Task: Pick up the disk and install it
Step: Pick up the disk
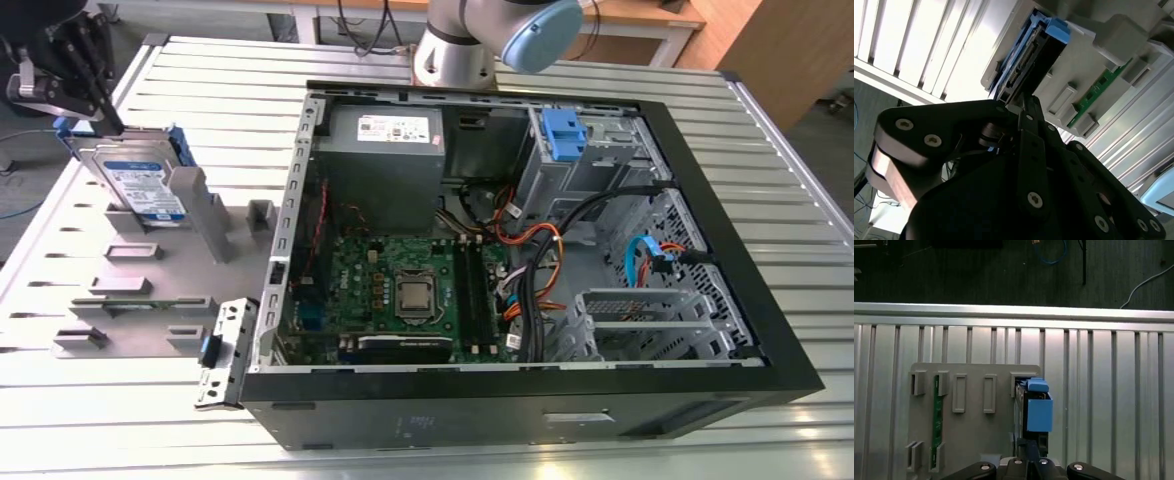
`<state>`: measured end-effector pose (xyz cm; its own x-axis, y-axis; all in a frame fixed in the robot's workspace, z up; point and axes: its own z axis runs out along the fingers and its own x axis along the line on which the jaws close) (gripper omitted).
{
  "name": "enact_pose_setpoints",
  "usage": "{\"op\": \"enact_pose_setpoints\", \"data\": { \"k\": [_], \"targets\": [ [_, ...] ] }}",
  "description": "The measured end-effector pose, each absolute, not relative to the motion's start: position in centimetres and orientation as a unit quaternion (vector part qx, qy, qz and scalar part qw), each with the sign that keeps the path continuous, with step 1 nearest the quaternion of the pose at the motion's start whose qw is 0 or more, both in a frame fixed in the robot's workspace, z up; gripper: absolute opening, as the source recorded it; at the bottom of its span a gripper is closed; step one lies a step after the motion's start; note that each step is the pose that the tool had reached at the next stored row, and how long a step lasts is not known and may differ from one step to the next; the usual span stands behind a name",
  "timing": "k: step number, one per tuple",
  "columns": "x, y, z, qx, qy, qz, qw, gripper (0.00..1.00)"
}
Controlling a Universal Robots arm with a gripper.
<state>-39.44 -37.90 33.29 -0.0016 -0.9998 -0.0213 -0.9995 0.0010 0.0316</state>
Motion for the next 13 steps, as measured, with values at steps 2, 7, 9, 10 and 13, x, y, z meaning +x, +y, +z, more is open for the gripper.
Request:
{"op": "enact_pose_setpoints", "data": {
  "k": [2, 7, 9, 10, 13],
  "targets": [
    [-39.44, -37.82, 33.28, 0.702, -0.712, -0.019, 0.003, 0.11],
    [-39.45, -37.80, 33.28, 0.702, -0.712, -0.019, 0.003, 0.11],
    [-39.45, -37.80, 33.28, 0.702, -0.712, -0.016, 0.000, 0.11],
    [-39.44, -37.80, 33.28, 0.702, -0.712, -0.016, -0.001, 0.11],
    [-39.45, -37.76, 33.27, 0.702, -0.712, -0.016, -0.001, 0.11]
  ]
}}
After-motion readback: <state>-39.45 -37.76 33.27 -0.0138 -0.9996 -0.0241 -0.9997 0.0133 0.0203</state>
